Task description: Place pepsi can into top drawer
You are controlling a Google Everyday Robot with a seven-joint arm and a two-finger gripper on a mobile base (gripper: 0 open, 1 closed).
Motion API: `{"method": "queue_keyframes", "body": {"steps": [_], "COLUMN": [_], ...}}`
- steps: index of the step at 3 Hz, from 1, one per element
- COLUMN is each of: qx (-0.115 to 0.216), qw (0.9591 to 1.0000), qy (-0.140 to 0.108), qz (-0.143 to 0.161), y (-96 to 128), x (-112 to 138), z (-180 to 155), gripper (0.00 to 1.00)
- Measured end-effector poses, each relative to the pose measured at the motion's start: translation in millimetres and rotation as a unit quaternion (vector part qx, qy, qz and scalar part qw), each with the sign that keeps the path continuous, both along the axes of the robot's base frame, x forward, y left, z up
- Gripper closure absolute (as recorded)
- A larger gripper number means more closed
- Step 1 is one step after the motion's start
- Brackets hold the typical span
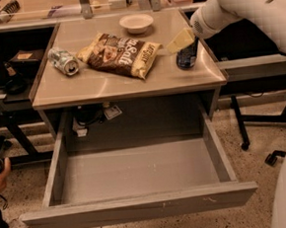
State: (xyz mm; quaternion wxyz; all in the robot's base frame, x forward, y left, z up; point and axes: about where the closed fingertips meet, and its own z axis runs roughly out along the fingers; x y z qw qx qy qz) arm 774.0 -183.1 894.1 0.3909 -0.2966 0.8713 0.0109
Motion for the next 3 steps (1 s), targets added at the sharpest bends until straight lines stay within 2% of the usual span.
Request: {"method": "queue_keyframes", "body": {"steps": [1, 2, 3], "qx": [0.001, 0.001, 0.001], "qw": [0.9997, 0.9997, 0.9997], "qy": [0.022, 0.023, 0.023], "qz": [0.005, 0.005, 0.005], "y": [9.5, 9.5, 9.6], "x": [1.0, 1.0, 1.0], "z": [-16.5, -16.7, -16.7], "gripper": [0.0, 0.11, 0.29]}}
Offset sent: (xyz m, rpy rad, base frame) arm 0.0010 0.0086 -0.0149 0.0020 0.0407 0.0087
